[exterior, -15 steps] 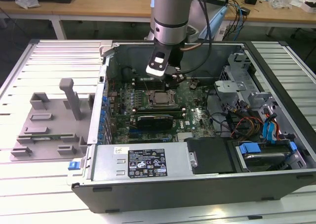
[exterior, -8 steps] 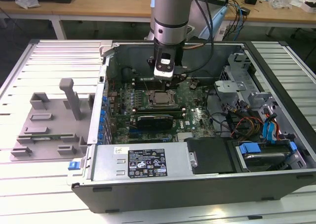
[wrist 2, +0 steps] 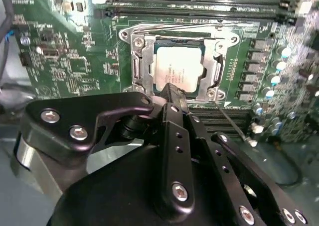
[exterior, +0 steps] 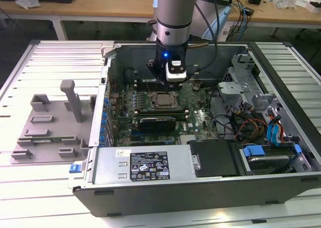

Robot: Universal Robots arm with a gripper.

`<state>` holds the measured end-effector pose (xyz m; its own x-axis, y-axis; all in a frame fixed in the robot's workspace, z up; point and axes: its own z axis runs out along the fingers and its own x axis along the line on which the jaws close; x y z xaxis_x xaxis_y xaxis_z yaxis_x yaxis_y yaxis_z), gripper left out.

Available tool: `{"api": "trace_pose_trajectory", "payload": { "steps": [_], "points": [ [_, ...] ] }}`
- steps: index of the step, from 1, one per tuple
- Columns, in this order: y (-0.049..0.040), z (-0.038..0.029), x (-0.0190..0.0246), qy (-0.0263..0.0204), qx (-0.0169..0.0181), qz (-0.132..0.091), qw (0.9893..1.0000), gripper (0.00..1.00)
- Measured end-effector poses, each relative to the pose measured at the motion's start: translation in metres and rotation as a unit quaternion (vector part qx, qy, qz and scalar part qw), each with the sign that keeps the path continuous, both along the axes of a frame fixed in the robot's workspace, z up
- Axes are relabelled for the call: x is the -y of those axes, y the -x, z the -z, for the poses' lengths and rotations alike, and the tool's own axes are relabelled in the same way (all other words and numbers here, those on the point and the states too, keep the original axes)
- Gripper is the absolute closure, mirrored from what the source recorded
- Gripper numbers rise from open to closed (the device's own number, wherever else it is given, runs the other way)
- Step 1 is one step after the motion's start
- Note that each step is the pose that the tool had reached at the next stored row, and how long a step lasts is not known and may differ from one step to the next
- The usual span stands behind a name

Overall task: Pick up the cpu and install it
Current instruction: 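Close the cpu cover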

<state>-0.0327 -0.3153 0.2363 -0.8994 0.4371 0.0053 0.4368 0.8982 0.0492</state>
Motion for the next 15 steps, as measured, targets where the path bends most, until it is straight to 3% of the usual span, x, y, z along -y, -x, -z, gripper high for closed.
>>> {"api": "trace_pose_trajectory", "payload": {
  "steps": [3, 4, 6, 8, 10, 11, 12, 15],
  "points": [
    [0.0, 0.0, 0.0, 0.0, 0.0, -0.037, 0.9993, 0.89],
    [0.0, 0.0, 0.0, 0.0001, 0.0, -0.06, 0.9982, 0.89],
    [0.0, 0.0, 0.0, 0.0, 0.0, -0.102, 0.9948, 0.89],
    [0.0, 0.0, 0.0, 0.0, 0.0, -0.159, 0.9873, 0.89],
    [0.0, 0.0, 0.0, 0.0003, 0.0, -0.19, 0.9817, 0.89],
    [0.0, 0.0001, 0.0, 0.0006, -0.0001, -0.196, 0.9805, 0.89],
    [0.0, 0.0001, 0.0, 0.0013, -0.0002, -0.199, 0.9801, 0.89],
    [0.0, 0.0, 0.0007, 0.0058, -0.0012, -0.2, 0.9798, 0.89]
  ]
}}
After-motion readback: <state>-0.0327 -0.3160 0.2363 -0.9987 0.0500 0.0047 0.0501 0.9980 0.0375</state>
